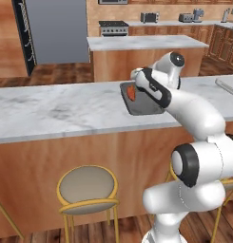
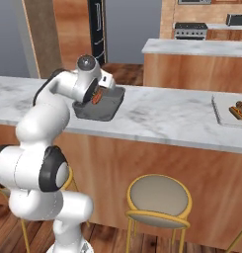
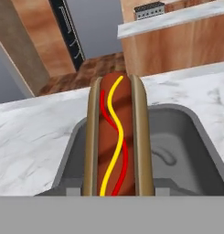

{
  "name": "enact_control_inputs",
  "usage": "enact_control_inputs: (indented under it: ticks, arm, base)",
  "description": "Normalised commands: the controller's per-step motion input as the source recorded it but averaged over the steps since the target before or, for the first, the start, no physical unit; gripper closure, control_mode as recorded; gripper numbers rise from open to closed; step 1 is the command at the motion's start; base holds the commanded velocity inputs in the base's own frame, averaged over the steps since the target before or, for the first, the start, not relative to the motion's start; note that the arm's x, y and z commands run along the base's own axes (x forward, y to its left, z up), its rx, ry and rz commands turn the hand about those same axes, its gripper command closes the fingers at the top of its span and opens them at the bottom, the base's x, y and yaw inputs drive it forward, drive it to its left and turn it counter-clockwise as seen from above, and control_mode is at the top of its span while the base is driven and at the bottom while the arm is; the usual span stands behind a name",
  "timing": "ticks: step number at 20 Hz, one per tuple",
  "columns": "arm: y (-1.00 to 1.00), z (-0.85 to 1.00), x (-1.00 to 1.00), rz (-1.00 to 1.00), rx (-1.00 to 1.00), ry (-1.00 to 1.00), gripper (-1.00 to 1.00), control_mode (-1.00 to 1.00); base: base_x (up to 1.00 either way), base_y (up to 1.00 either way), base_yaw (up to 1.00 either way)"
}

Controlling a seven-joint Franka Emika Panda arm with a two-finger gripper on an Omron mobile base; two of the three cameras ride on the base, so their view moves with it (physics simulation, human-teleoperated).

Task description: Place one cooked food and one vegetable from the large plate to each tupperware container.

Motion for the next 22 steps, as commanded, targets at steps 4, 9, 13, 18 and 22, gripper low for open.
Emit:
enact_control_inputs:
  ticks: [4,9,13,18,22]
  arm:
    - [-0.12,-0.39,0.28,0.01,0.00,0.03,1.00,-1.00]
    - [-0.06,-0.60,0.08,0.04,0.00,0.00,1.00,-1.00]
    - [0.00,-0.50,-0.11,0.06,0.00,0.00,1.00,-1.00]
    - [-0.08,-0.06,0.12,0.00,0.00,0.02,1.00,-1.00]
    - [0.00,-0.27,0.13,0.00,0.00,0.18,1.00,-1.00]
  base:
    - [0.00,0.00,0.00]
    - [0.00,0.00,0.00]
    - [0.00,0.00,0.00]
    - [0.00,0.00,0.00]
    - [0.00,0.00,0.00]
